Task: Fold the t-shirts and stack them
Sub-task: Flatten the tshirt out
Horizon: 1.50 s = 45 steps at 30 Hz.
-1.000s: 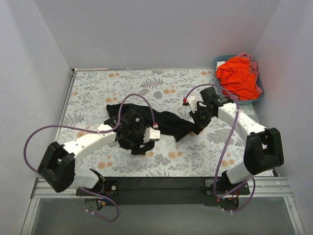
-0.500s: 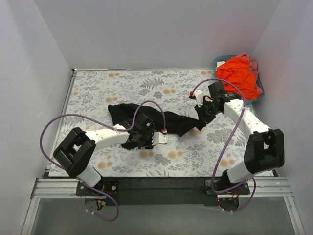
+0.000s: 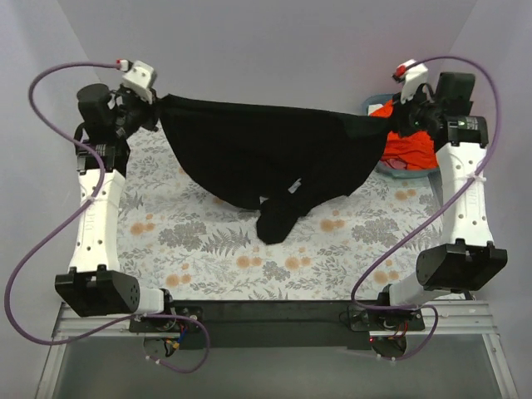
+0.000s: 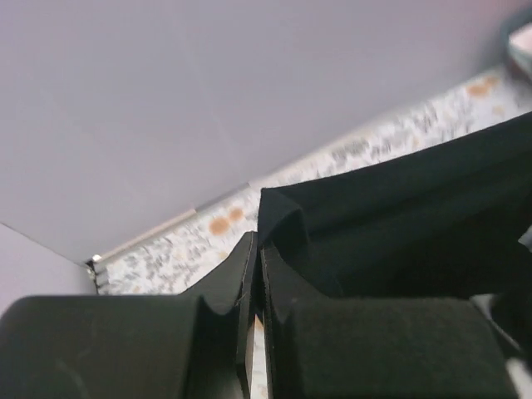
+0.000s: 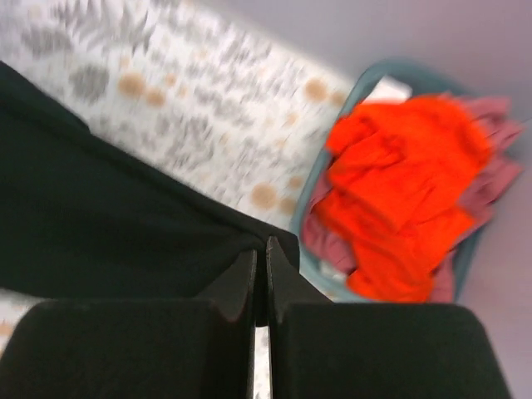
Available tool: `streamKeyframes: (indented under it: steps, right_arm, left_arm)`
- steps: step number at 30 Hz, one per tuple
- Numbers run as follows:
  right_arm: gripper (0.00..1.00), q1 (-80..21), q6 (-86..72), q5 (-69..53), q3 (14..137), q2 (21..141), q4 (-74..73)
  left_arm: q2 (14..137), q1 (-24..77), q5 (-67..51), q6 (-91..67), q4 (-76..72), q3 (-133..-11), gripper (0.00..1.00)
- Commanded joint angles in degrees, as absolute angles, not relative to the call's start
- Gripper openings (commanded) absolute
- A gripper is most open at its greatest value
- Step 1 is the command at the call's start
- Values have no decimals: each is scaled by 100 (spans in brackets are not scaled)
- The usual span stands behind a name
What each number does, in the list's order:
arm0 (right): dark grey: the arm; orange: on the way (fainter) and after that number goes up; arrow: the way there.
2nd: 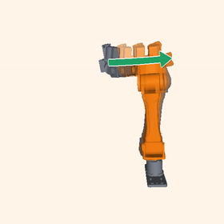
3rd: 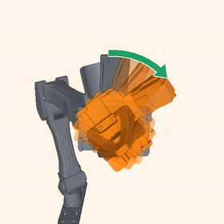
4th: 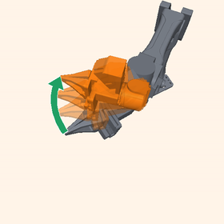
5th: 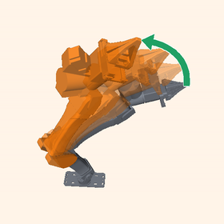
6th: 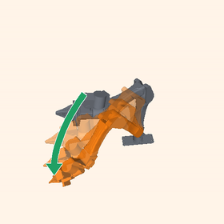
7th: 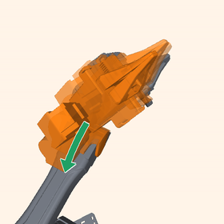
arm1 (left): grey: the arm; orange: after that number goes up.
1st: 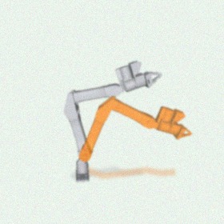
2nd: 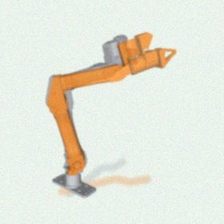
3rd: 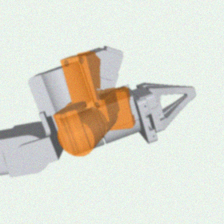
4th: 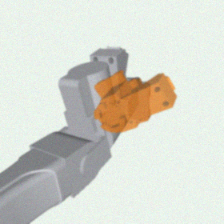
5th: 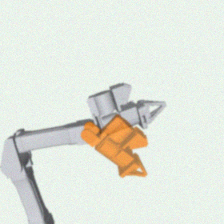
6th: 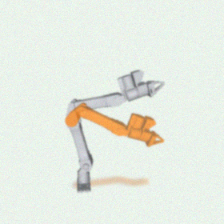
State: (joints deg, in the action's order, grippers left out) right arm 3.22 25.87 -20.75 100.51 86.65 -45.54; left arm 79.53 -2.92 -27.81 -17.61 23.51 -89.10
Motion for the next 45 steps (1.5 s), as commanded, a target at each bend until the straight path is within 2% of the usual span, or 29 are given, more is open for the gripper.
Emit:
streamKeyframes:
  steps: [1, 5, 13, 17, 25, 31, 38, 45]
  right_arm:
    - [1, 676, 2268, -2030, 10932, 8762, -4149]
    - [1, 809, 2241, -1794, 11592, 8737, -3877]
    - [1, 809, 2083, -1600, 11856, 8534, -3313]
    - [1, 809, 2118, -1538, 11944, 8236, -3296]
    - [1, 809, 2250, -976, 11514, 6717, -3006]
    - [1, 800, 2417, -369, 11215, 5617, -2479]
    - [1, 800, 2558, -667, 11110, 5783, -2443]
    - [1, 809, 2347, -1203, 11162, 6942, -2382]
  left_arm:
    - [7831, -702, -2183, -2847, 1627, -9227, 0]
    - [7910, -1063, -1758, -3199, 1126, -9685, 0]
    - [7761, -1107, -1477, -3190, 721, -9695, 0]
    - [7244, -1107, -1318, -3182, 659, -9449, 0]
    - [5566, -1107, -889, -2874, 913, -9079, 0]
    - [4896, -1107, -414, -2637, 1133, -9237, 0]
    - [5167, -1107, -334, -2505, 1450, -9439, 0]
    - [6378, -1107, -1061, -2873, 1530, -9439, 0]
